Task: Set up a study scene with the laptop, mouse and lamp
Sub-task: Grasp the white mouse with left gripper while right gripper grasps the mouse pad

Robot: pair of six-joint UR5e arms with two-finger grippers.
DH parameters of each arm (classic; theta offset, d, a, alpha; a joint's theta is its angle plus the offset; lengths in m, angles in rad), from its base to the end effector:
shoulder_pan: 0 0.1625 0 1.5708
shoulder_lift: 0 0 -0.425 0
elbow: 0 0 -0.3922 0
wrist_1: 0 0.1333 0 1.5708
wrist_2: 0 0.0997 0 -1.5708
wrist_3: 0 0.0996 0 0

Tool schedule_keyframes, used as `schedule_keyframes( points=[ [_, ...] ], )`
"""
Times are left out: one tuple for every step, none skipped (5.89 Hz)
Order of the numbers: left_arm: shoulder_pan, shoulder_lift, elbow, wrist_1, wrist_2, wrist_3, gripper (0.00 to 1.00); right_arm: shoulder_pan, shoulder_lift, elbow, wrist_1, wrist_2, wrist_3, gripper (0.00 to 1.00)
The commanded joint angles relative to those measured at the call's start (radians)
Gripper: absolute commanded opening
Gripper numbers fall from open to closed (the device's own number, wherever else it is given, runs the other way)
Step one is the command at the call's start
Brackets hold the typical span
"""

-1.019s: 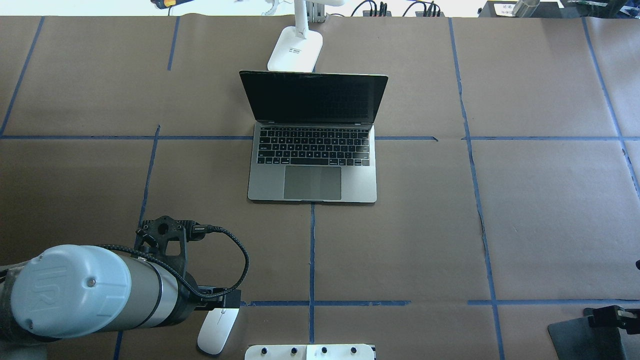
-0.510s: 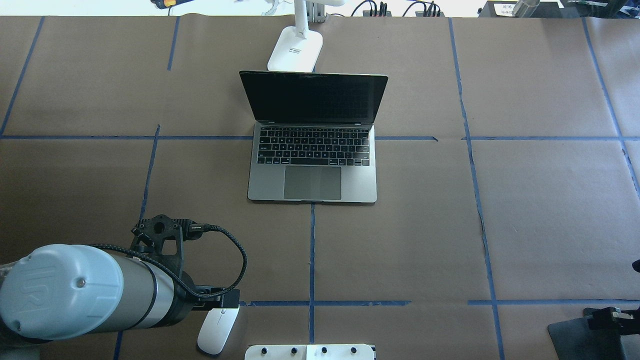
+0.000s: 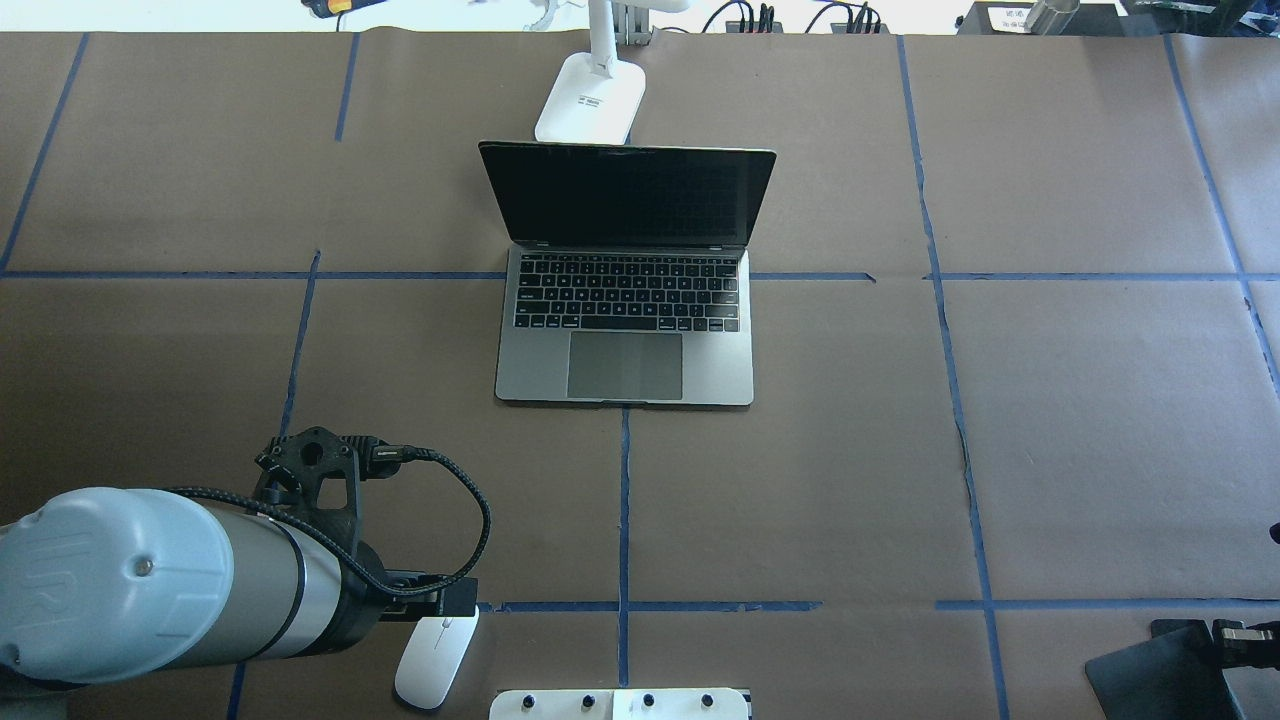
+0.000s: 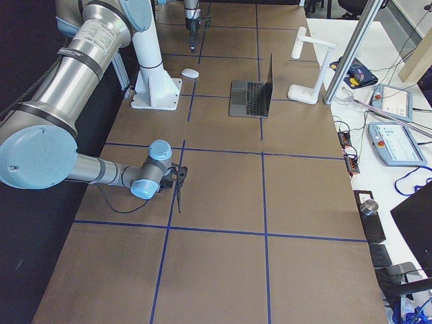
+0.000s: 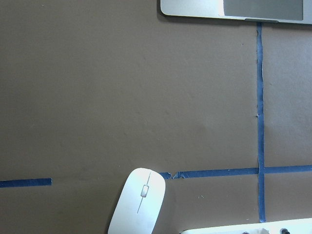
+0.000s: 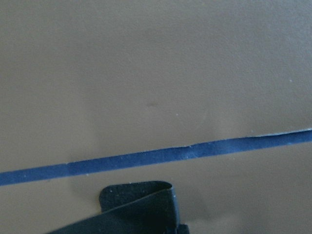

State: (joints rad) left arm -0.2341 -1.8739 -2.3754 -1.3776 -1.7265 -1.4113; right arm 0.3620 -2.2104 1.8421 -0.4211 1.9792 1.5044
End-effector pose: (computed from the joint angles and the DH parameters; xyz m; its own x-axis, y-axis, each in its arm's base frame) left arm 0.4015 -0.2169 0.1983 0.6034 0.0174 -0.7972 0.0140 0.9994 0.0324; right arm -0.1982 -0.1753 0.6394 0.6667 0.1873 0.7214 -0.0193 0.9719 -0.2346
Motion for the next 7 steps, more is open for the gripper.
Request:
schedule_keyframes(
  points=[
    [-0.001,-0.001,-0.002,0.0,0.001,-0.012,1.0,0.003,0.0,0.011,0.002,0.0,0.002,0.0],
    [-0.001,-0.001,-0.002,0.0,0.001,-0.012,1.0,0.011,0.008,0.085,0.002,0.0,0.038,0.0],
    [-0.002,0.001,-0.001,0.0,0.001,-0.012,1.0,0.073,0.068,0.097,0.001,0.004,0.052,0.0],
    [-0.002,0.007,0.001,0.002,0.001,-0.003,1.0,0.127,0.134,0.091,0.001,0.019,0.053,0.0],
    [0.004,0.031,0.001,0.003,0.001,0.065,0.98,0.2,0.199,0.086,-0.01,0.064,0.054,0.0],
    [0.009,0.062,0.011,0.02,-0.002,0.215,0.99,0.245,0.228,0.079,-0.016,0.07,0.06,0.0],
    [0.016,0.055,0.048,0.016,-0.008,0.28,0.99,0.276,0.326,0.042,-0.068,0.069,0.081,0.0]
  ],
)
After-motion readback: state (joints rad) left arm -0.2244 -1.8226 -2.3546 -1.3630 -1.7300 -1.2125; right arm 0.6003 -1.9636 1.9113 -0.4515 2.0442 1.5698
